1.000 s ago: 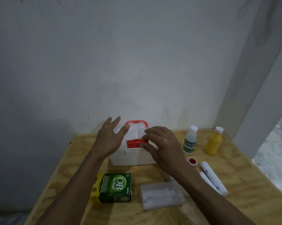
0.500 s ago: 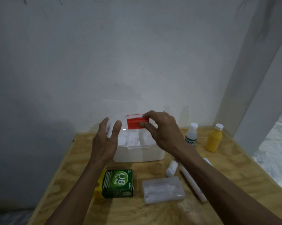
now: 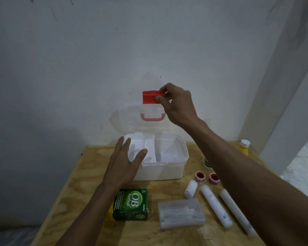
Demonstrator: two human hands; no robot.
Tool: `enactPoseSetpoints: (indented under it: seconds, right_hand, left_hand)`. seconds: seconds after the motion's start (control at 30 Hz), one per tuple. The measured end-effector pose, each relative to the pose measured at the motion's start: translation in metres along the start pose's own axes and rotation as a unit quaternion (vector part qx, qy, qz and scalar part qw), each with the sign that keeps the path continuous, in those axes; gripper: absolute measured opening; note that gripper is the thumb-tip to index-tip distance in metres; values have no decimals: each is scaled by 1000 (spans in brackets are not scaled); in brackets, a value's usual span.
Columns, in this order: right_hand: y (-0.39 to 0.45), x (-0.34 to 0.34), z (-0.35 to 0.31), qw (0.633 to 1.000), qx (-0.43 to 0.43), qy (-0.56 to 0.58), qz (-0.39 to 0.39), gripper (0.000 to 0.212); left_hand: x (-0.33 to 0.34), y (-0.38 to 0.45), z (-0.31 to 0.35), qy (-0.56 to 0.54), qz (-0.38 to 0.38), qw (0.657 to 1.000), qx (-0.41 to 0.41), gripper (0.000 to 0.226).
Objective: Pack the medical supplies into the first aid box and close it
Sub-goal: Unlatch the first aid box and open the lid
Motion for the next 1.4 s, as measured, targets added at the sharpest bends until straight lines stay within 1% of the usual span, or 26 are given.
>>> enactPoseSetpoints:
  seconds: [0.17,0.3,0.4,0.63,0.83,0.97,1.07,1.17,1.27,1.4]
  right_hand:
    - [20,13,12,999,27,5,28,24]
    - [29,22,19,998,32,-10,60,27]
    - [34,25,23,996,27,-18,80,26]
    - [44,32,30,993,26,-45,109,29]
    - [42,35,33,991,0,-52,120,21]
    - [40,36,39,992,-6,-43,120,25]
    - [37,32,39,992,-8,-44,118,28]
    - [20,20,30,992,-23,-23,121,26]
    - [-17,4,12,992,-39,8,116,23]
    - [-88,-13,-7,995,-42,62,70,20]
  left_hand:
    - [0,5,2,49,-18,999,15,80]
    - [6,11,7,140,-51,987,61,79]
    - [8,11,8,180,-50,978,89,81]
    - [9,10,6,194,-50,976,91,77]
    - [10,9,4,195,-46,976,90,77]
    - [10,9,4,191,-40,975,101,75]
    - [11,10,3,194,-31,974,113,69]
    - [14,12,2,207,-24,968,138,64]
    - [17,14,1,223,-30,961,157,64]
    - [20,18,-6,237,-50,959,145,66]
Point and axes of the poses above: each hand's wrist, its own y-axis towards the middle knuckle, its own x-axis out of the palm, z = x × y, the point moved 8 cm from there along y, towards the middle knuckle, and after that the axes turned 5 degrees about z, right-handed, at the moved point
